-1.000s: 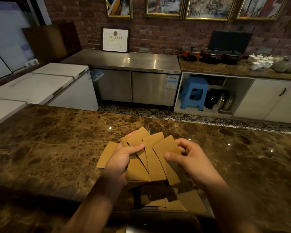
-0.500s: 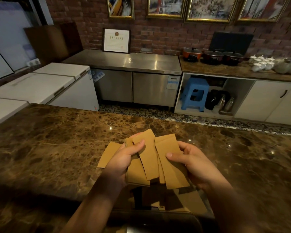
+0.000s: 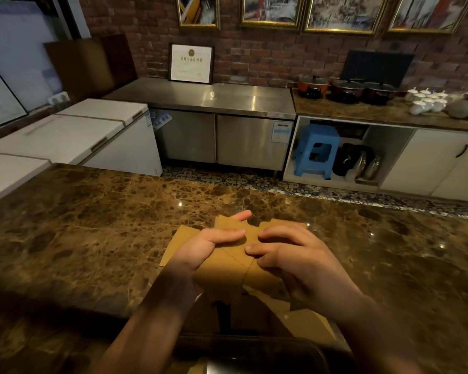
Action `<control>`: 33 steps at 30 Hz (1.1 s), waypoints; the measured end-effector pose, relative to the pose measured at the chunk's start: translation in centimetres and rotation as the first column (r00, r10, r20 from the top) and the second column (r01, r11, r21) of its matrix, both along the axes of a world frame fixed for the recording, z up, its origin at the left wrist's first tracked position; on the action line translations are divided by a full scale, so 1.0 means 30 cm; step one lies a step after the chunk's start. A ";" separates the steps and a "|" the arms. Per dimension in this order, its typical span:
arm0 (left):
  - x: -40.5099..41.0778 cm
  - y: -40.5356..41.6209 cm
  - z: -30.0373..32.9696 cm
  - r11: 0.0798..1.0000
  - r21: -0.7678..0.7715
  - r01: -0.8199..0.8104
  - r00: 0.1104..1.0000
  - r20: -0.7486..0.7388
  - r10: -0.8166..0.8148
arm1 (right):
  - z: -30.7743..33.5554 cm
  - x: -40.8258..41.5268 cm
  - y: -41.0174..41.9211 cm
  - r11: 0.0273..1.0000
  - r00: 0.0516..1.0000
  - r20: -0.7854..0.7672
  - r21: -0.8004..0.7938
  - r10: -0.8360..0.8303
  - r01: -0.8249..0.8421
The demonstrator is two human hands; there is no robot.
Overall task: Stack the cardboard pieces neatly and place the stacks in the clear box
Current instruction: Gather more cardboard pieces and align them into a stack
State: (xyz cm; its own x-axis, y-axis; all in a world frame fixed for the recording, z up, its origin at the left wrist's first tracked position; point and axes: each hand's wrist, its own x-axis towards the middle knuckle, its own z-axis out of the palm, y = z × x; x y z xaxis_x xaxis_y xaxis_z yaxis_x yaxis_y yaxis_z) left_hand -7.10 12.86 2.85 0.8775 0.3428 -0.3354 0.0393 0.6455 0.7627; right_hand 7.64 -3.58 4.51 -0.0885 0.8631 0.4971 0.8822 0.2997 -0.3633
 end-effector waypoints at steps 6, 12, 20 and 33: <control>0.004 -0.007 0.009 0.995 0.060 0.078 0.996 0.032 -0.080 | -0.034 0.010 -0.001 1.000 0.993 0.120 0.005 -0.004 0.004; 0.006 -0.005 0.000 0.954 -0.292 -0.065 0.978 0.172 0.119 | -0.043 0.005 0.016 0.947 0.894 -0.326 -0.012 -0.307 0.321; 0.008 0.003 -0.017 0.930 -0.245 -0.273 0.941 0.134 0.311 | -0.020 -0.008 0.060 0.922 0.136 -0.919 -0.348 -0.371 0.169; 0.014 -0.009 -0.045 0.934 -0.225 -0.279 0.960 -0.100 0.262 | -0.003 -0.030 0.051 0.947 0.366 -0.895 -0.154 -0.255 0.284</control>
